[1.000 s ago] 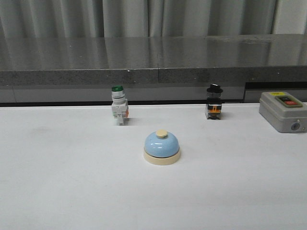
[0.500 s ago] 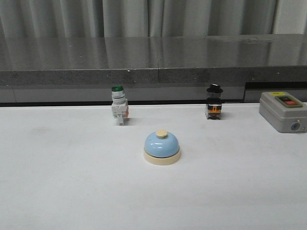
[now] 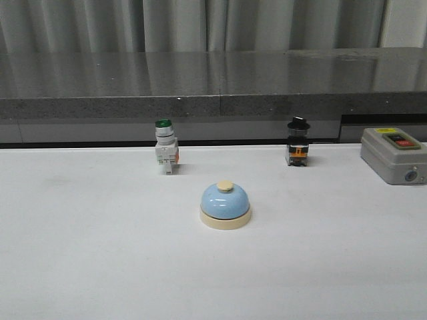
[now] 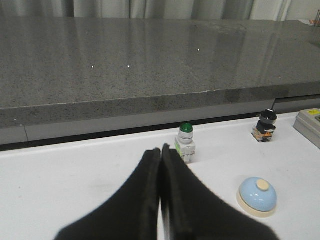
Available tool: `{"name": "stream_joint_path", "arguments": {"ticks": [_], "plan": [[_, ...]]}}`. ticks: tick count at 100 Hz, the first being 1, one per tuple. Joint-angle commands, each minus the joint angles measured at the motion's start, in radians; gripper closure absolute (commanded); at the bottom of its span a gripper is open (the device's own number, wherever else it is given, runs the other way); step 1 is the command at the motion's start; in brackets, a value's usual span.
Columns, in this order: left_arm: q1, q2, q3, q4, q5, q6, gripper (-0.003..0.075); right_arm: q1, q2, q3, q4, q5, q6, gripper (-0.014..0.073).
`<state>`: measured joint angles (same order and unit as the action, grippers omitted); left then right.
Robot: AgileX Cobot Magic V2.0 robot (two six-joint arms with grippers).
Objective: Place and press bell with both arms
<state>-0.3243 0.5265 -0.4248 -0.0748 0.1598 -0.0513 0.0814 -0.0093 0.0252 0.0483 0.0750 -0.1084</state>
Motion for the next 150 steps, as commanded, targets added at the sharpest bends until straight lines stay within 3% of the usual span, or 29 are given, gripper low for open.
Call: {"name": "stream_joint_path", "arguments": {"ticks": [1,25,53,77,102,150], "plan": [[0.018,-0.017,-0.017,0.027,-0.095,-0.011,0.0741,-0.007,-0.019,-0.014,-0.01,-0.083,-0.002,0.0654],[0.128,-0.113,0.051,0.046,-0.114,-0.011,0.0741,-0.007,-0.019,-0.014,-0.01,-0.083,-0.002,0.0654],[0.221,-0.296,0.235,0.063,-0.193,-0.011,0.0741,-0.007,-0.019,-0.014,-0.01,-0.083,-0.002,0.0654],[0.258,-0.454,0.388,0.063,-0.197,-0.011,0.0741,-0.007,-0.019,-0.014,-0.01,-0.083,-0.002,0.0654],[0.274,-0.563,0.449,0.063,-0.198,-0.011,0.0741,-0.007,-0.019,-0.014,-0.01,-0.083,-0.002,0.0654],[0.274,-0.561,0.468,0.068,-0.235,-0.011,0.0741,-0.007,-0.019,-0.014,-0.01,-0.083,-0.002,0.0654]]}}
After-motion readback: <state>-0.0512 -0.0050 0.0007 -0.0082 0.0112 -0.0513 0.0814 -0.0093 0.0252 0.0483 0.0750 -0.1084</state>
